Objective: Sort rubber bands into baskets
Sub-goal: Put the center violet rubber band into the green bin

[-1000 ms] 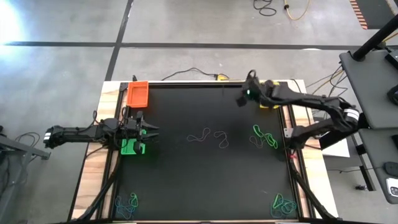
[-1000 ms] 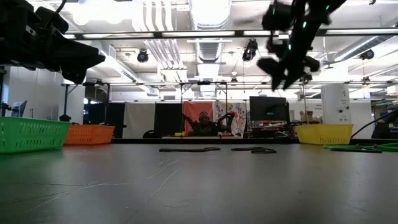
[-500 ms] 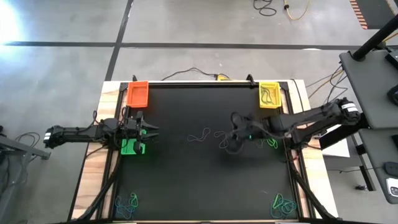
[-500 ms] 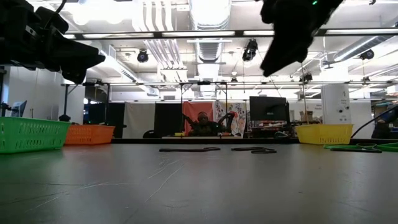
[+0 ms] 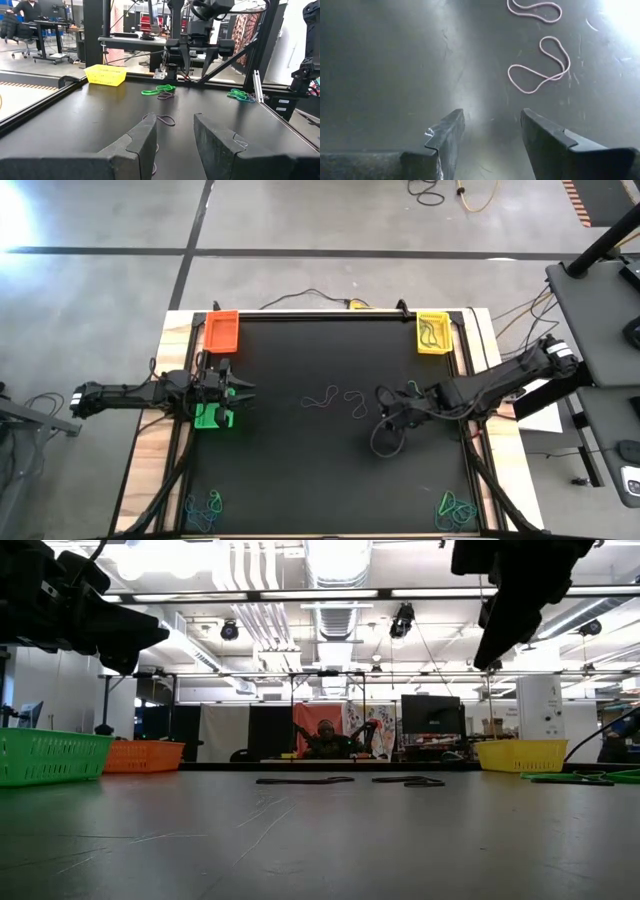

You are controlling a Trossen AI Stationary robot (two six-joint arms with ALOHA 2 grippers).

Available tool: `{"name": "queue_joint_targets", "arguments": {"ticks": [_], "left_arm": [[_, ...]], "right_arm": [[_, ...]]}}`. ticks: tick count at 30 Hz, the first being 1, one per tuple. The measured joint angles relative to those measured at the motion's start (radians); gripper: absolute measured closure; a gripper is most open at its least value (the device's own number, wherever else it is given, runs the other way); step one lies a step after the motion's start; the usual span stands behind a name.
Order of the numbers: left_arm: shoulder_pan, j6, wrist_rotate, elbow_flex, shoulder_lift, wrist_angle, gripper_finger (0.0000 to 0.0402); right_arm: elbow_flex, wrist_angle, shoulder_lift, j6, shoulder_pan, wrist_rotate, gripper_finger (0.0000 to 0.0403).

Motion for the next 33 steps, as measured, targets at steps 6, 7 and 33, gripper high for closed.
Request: {"name": "queue_joint_targets", "arguments": {"ticks": [6,7,33], "left_arm": [[0.0,0.0,0.0,0.0,0.0,0.0,0.0286],[0.0,0.0,0.0,0.0,0.0,0.0,0.0286],[0.0,0.0,0.0,0.0,0.0,0.0,0.0286]], "right_arm": [[0.0,-0.145,0.001,0.061,-0.001,-0.032,0.0216],[-0.001,-0.158,0.001,0.074,-0.001,-0.03,0.0216],[-0.06,0.316,0.4,0.012,-0.286,0.072,0.0216]]}}
